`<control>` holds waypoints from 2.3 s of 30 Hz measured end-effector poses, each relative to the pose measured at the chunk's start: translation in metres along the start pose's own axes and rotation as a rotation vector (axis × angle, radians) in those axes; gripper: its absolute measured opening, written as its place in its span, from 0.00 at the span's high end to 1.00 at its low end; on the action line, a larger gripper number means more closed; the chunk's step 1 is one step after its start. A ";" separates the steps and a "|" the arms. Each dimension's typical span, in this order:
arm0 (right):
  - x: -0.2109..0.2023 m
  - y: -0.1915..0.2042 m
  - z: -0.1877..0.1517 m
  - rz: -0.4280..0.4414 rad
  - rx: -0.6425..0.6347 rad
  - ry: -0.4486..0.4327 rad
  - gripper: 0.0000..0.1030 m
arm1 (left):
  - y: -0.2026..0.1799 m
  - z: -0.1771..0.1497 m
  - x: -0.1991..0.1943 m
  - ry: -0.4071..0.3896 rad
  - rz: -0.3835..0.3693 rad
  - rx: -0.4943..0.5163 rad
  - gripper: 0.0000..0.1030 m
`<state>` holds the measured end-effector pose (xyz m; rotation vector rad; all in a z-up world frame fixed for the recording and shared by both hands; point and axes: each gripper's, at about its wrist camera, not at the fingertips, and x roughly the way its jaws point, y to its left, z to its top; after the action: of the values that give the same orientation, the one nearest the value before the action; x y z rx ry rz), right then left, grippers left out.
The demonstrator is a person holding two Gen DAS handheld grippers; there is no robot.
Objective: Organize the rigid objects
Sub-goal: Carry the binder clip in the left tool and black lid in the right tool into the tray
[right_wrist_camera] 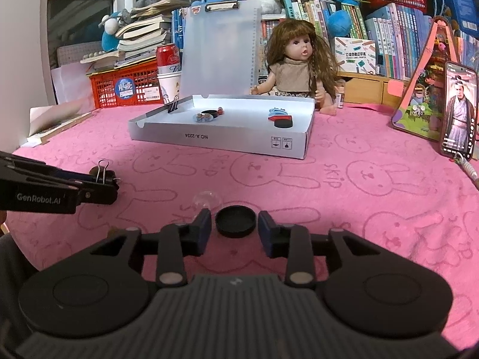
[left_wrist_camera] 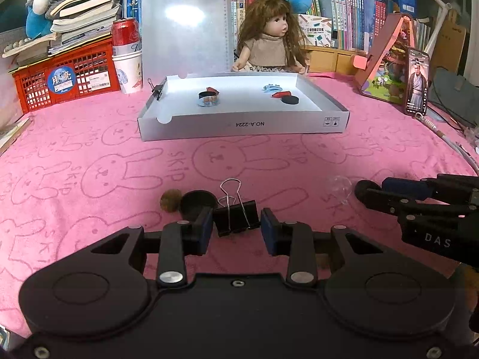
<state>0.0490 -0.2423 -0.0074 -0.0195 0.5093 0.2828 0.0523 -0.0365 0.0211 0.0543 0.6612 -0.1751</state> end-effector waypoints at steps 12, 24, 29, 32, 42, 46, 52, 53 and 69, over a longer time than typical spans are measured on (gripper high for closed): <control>0.002 0.003 0.004 -0.009 -0.029 0.023 0.65 | 0.000 0.002 -0.003 -0.014 -0.002 0.006 0.68; 0.005 0.001 0.029 -0.051 -0.032 -0.019 0.65 | 0.009 0.027 -0.002 -0.057 -0.013 0.025 0.68; 0.015 -0.004 0.048 -0.081 -0.014 -0.040 0.65 | 0.020 0.050 0.006 -0.062 -0.035 -0.015 0.68; 0.023 -0.007 0.061 -0.099 -0.005 -0.043 0.66 | 0.027 0.064 0.013 -0.069 -0.044 -0.036 0.68; 0.064 -0.026 0.091 -0.123 0.106 0.005 0.66 | 0.039 0.105 0.052 -0.087 -0.065 -0.059 0.68; 0.080 -0.030 0.100 -0.136 0.124 0.016 0.66 | 0.045 0.116 0.074 -0.067 -0.077 -0.072 0.68; 0.106 -0.035 0.115 -0.140 0.148 0.038 0.65 | 0.053 0.131 0.110 -0.027 -0.084 -0.094 0.68; 0.111 -0.035 0.117 -0.143 0.150 0.044 0.65 | 0.054 0.133 0.116 -0.021 -0.087 -0.094 0.68; 0.180 -0.047 0.129 -0.192 0.208 0.147 0.65 | 0.063 0.148 0.187 0.041 -0.077 -0.096 0.68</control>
<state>0.2739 -0.2293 0.0155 0.1137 0.6758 0.0394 0.2980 -0.0170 0.0220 -0.0596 0.7124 -0.2162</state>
